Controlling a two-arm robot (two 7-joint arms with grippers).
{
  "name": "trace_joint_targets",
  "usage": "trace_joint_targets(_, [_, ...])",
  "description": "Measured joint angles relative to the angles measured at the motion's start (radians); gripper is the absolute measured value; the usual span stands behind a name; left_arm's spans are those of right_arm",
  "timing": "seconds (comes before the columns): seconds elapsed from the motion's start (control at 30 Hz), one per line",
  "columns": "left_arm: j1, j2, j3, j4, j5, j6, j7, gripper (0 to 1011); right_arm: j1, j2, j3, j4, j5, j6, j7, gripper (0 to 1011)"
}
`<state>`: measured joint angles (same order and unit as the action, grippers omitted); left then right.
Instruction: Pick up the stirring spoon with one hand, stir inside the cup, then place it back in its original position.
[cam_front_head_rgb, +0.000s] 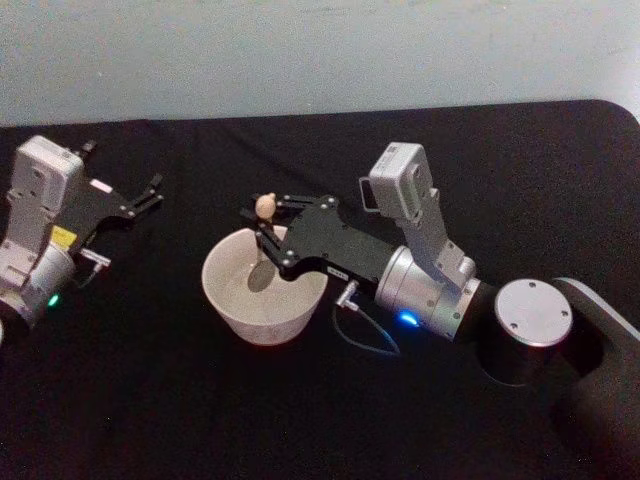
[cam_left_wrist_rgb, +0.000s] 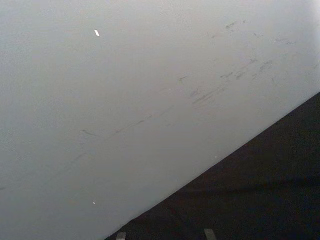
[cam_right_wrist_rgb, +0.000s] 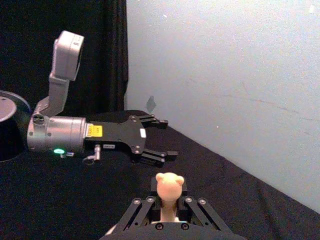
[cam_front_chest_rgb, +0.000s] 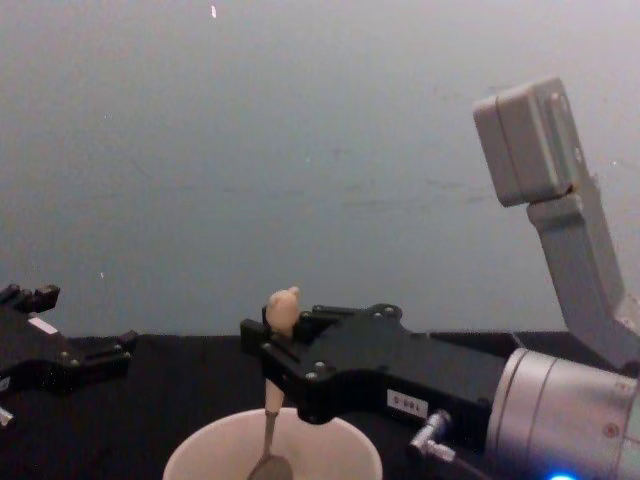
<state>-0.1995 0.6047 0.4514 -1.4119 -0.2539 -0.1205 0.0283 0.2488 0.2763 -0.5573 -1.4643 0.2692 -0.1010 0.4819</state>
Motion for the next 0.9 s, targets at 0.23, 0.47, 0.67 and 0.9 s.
trace_joint_targets(0.23, [0.0, 0.0, 0.0, 0.0, 0.0, 0.0, 0.0, 1001, -0.002, 0.0, 0.01, 0.001, -0.005, 0.0, -0.005, 173])
trace_joint_targets(0.47, [0.0, 0.0, 0.0, 0.0, 0.0, 0.0, 0.0, 1001, -0.02, 0.015, 0.023, -0.016, -0.004, 0.009, -0.007, 173])
trace_joint_targets(0.67, [0.0, 0.0, 0.0, 0.0, 0.0, 0.0, 0.0, 1001, -0.038, 0.03, 0.032, -0.036, -0.002, 0.016, -0.008, 173])
trace_joint_targets(0.9, [0.0, 0.0, 0.0, 0.0, 0.0, 0.0, 0.0, 1001, -0.066, 0.053, 0.047, -0.074, 0.013, 0.024, -0.006, 173])
